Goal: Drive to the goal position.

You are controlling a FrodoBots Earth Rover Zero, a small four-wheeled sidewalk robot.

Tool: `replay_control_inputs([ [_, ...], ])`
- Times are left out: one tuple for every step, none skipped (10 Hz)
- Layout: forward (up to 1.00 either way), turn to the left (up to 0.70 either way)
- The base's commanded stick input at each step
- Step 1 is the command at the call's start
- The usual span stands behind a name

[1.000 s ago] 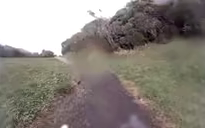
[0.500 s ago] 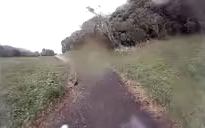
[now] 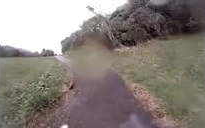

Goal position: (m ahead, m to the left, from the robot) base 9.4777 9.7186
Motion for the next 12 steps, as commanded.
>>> replay_control_inputs([
  [0.7, 0.0],
  [0.7, 0.0],
  [0.7, 0.0],
  [0.7, 0.0],
  [0.7, 0.0],
  [0.7, 0.0],
  [0.7, 0.0],
  [0.7, 0.0],
  [0.7, 0.0],
  [0.7, 0.0],
  [0.7, 0.0],
  [0.7, 0.0],
])
